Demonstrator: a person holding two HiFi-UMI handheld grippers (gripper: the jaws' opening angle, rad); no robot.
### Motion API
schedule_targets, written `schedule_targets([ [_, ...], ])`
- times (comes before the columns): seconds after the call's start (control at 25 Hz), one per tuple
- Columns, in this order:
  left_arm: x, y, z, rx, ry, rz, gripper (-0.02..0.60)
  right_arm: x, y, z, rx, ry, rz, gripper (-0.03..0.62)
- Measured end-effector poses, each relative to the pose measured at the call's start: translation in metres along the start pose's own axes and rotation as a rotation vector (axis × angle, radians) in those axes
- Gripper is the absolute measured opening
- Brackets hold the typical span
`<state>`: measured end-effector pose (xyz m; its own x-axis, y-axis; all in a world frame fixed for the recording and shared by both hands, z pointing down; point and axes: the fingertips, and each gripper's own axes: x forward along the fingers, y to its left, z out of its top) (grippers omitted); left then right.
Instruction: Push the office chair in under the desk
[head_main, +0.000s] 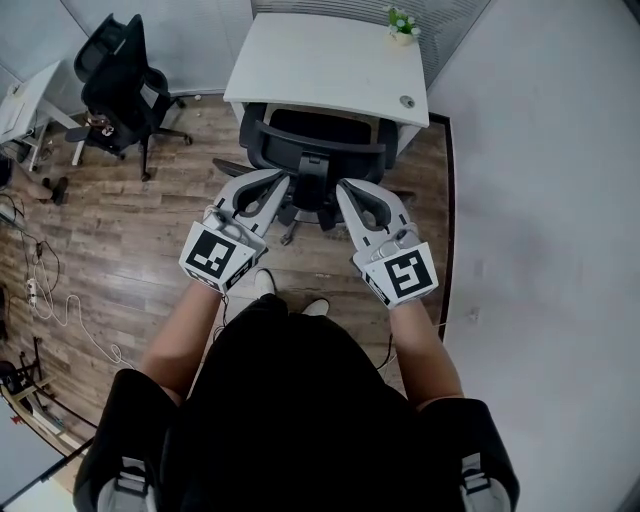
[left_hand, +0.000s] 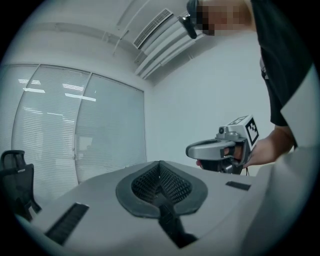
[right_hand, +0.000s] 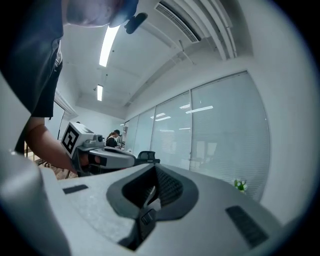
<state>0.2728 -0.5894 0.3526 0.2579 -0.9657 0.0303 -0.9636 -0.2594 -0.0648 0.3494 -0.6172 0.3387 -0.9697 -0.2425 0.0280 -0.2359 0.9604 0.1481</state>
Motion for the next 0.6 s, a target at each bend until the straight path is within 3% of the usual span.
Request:
schedule_targets([
  [0.6, 0.008, 0.022, 0.018, 0.034, -0.027, -0.074, -0.006, 0.021, -0.018, 0.023, -0.024, -0.006, -0.093, 0.002],
])
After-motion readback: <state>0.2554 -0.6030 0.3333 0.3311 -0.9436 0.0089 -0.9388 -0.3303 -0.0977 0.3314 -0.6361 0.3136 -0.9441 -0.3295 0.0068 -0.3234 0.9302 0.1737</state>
